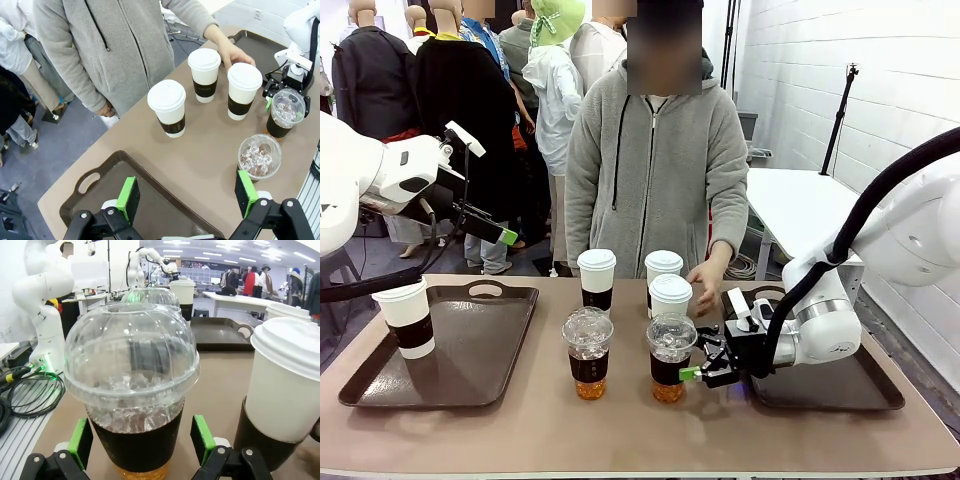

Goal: Distribute the coffee onto the tray.
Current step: Pick up one iced Americano and place it on the right Handle tray.

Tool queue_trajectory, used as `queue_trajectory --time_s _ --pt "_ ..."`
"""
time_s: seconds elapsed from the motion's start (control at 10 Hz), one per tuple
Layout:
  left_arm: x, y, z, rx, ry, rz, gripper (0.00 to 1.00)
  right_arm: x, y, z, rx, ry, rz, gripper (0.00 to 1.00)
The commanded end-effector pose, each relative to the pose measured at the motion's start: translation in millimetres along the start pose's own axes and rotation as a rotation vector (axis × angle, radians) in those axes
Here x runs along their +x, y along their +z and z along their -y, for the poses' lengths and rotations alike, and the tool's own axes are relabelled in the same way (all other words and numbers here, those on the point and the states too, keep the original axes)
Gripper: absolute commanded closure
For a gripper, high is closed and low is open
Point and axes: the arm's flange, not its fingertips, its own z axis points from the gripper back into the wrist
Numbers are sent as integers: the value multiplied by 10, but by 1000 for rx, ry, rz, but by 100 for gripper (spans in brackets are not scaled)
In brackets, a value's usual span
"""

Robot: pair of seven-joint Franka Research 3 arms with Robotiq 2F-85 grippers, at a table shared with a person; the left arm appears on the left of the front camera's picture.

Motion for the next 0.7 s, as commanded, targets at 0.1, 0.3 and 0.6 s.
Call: queue_trajectory --time_s 0.1,0.3,0.6 --pt "-5 1 -11 3 4 -2 0 -39 -157 92 7 -12 20 0" --pt "-5 1 -11 3 4 -2 0 -51 -205 111 12 -10 15 0" --pt "-5 1 -11 3 4 -2 0 -55 -214 108 8 -20 12 0"
